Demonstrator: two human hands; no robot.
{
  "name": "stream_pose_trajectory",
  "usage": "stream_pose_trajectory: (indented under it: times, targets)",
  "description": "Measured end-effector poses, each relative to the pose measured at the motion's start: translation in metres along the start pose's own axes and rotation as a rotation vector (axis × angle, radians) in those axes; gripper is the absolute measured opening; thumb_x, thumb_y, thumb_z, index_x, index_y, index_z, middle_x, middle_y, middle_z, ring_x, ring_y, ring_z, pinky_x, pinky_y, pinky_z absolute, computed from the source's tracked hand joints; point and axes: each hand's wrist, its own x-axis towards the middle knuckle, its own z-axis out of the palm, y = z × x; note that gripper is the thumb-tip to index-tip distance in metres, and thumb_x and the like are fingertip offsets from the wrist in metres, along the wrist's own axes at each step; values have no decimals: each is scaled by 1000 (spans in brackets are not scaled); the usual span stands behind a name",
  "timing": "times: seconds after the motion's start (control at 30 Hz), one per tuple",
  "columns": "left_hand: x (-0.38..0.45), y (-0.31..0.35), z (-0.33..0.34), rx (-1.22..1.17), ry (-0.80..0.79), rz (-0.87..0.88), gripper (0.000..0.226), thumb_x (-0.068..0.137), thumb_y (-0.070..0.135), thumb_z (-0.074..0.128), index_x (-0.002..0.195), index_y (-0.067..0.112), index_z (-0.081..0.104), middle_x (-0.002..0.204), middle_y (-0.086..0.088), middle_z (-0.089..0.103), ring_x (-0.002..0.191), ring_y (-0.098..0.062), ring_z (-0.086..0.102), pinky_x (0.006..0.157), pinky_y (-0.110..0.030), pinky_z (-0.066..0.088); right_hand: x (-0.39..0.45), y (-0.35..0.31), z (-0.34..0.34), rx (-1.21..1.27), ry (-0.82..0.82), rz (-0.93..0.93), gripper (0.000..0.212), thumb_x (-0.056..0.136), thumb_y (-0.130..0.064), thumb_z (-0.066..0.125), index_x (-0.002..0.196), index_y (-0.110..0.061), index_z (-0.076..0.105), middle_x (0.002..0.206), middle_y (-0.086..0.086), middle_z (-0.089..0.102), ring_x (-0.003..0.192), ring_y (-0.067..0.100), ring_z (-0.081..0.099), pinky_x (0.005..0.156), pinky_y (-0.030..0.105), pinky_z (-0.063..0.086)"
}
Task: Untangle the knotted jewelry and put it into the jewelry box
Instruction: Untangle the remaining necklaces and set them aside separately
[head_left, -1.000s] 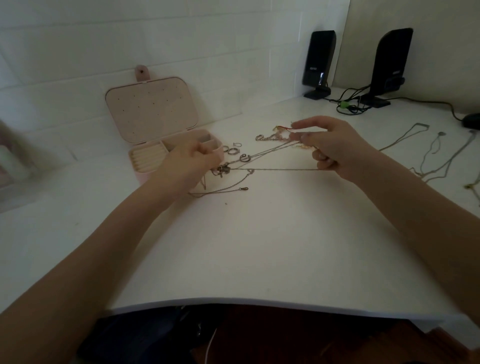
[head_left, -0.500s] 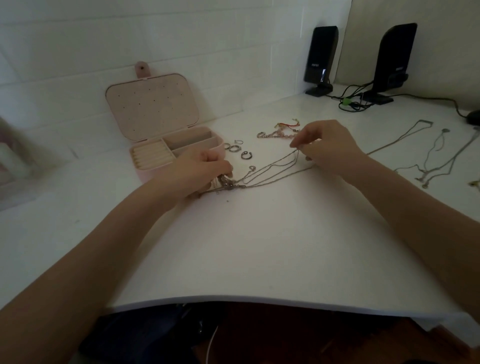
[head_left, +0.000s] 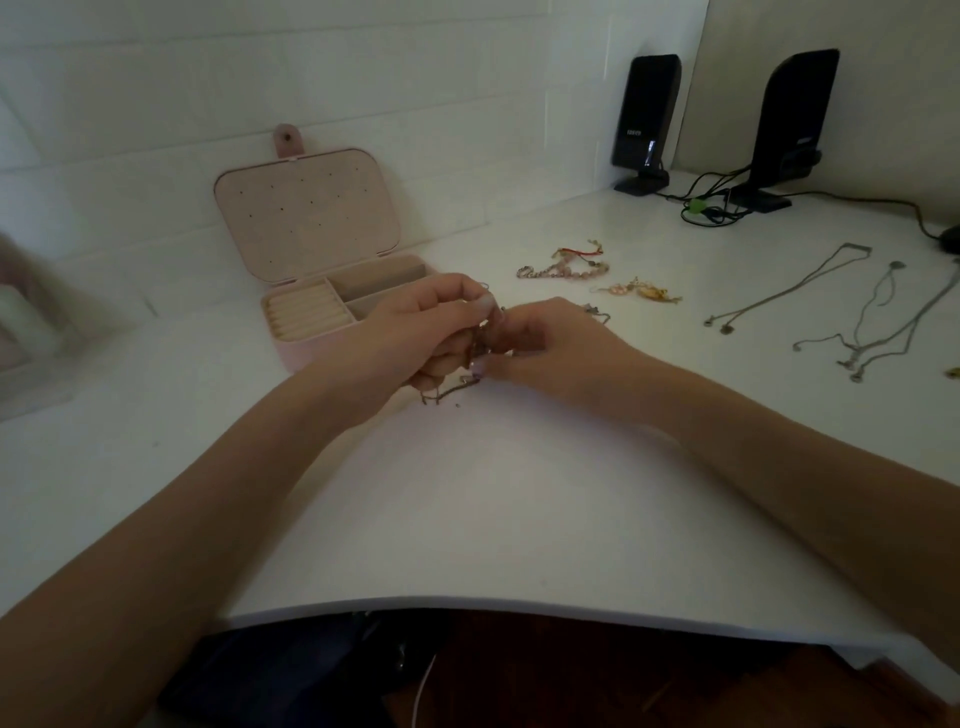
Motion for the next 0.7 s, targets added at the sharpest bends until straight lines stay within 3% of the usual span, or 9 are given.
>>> stream_pose_trajectory:
  times: [0.17,0.27,0.43,0.57,0.7]
  targets:
    - [4,-4,-3,142,123,31,9,89,19,65,84,20,57,45,9,35,37,-5,28,37,-16,21,-1,-1,-13,212,82,62,16,78,-3,76,88,-12,68,86,19,71,72,14,63,71,22,54]
    - [8,-12,-4,264,180,60,13,82,28,72,82,21,62,45,13,39,38,-3,30,38,-17,22,0,0,-19,213,104,45,20,73,-4,79,81,-12,64,78,12,67,69,13,61,66,22,53]
    - [8,-13,-2,260,165,90,16,87,19,67,71,18,62,42,13,35,41,-4,25,42,-19,18,1,-1,-22,218,120,43,11,78,-9,76,83,-9,67,81,9,67,75,16,60,76,30,50]
    - [7,-13,-1,276,198,129,18,84,9,67,70,18,61,50,9,46,43,0,35,43,-12,27,0,0,-19,276,107,85,10,84,-14,71,86,-6,66,79,7,64,74,15,56,75,30,47]
    - [6,-16,3,263,124,126,21,84,5,63,66,16,58,48,12,46,44,-4,36,42,-15,31,1,-1,-18,419,84,120,9,88,-15,66,83,-9,63,81,5,66,75,14,58,74,28,50]
